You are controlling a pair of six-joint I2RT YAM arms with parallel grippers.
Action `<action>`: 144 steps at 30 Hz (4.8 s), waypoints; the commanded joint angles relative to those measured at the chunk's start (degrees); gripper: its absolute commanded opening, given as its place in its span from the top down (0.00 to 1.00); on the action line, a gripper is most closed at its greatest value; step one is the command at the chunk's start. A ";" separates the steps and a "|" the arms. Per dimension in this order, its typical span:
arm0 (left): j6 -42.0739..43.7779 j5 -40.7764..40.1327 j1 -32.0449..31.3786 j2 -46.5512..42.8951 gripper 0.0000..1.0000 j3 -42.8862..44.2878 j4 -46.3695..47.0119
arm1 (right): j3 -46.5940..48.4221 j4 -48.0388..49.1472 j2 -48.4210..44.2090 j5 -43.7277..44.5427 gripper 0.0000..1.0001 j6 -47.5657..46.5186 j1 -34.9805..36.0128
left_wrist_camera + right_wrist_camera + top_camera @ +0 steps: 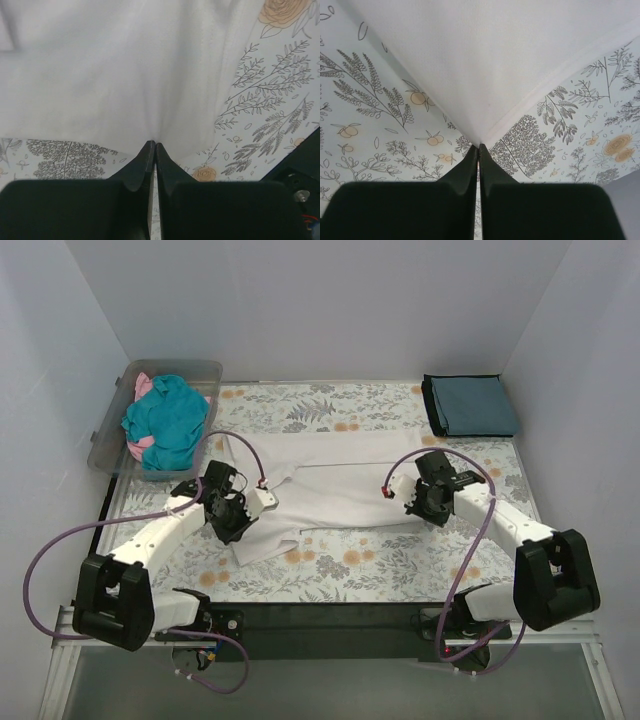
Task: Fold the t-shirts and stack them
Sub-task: Fold the tshirt
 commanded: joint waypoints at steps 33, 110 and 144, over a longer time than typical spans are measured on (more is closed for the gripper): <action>-4.40 0.77 7.66 31.74 1.00 46.08 -1.33 | 39.32 -5.63 27.03 -2.66 0.99 -10.59 -7.99; -10.28 -2.05 7.92 49.76 0.81 59.26 5.36 | 49.86 -5.72 41.27 1.99 0.69 -8.92 -10.10; -23.47 15.71 16.53 45.19 0.44 54.95 -3.35 | 71.75 -23.65 50.58 -28.24 0.50 16.66 -22.23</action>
